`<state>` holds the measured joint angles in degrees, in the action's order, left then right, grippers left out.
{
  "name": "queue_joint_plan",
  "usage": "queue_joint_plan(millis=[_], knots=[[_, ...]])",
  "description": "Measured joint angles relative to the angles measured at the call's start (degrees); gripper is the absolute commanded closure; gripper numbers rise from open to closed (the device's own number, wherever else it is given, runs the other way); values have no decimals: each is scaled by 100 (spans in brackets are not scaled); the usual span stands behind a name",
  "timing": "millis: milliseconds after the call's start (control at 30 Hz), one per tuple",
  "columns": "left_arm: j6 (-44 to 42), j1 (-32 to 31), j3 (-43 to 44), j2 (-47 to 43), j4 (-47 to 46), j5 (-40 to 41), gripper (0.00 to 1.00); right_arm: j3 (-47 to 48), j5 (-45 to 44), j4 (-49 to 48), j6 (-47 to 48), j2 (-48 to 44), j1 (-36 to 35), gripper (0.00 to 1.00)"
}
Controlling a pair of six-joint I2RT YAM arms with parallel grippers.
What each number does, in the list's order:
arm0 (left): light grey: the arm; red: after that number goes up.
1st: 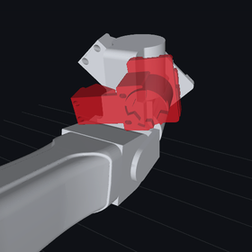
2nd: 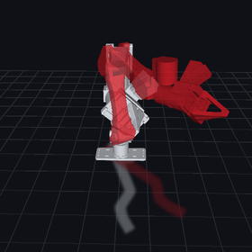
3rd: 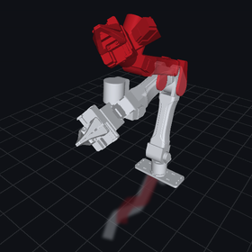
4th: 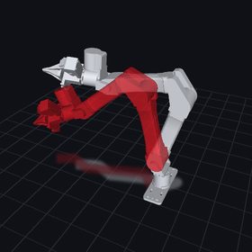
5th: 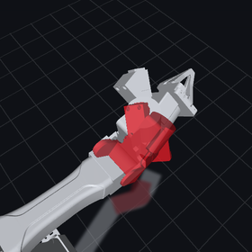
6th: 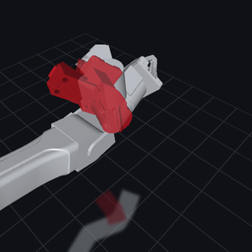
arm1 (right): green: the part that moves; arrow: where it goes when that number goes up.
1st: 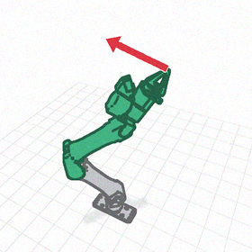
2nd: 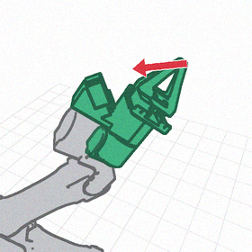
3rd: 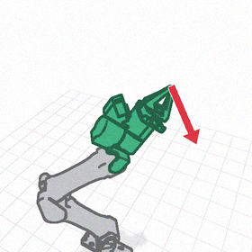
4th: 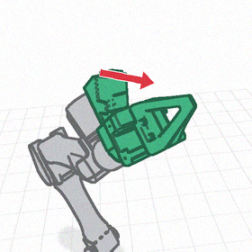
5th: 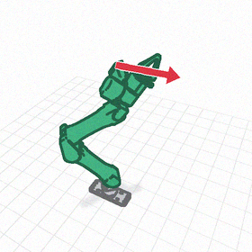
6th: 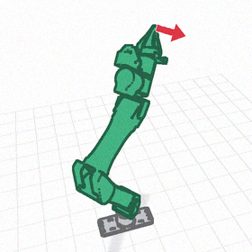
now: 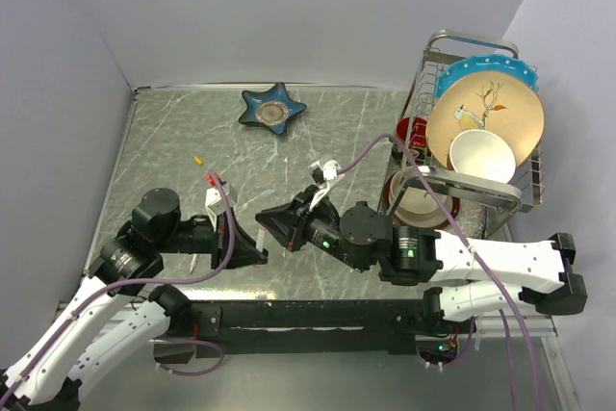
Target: Insert the pens into the pen caps
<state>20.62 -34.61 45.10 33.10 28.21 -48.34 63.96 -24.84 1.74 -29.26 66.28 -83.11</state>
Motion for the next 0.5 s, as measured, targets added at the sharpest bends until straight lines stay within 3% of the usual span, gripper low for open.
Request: queue_joint_plan(millis=[500], knots=[[13,-7,243,127,-225,-610,99,-9,621,-260,323,-190,-2,100]])
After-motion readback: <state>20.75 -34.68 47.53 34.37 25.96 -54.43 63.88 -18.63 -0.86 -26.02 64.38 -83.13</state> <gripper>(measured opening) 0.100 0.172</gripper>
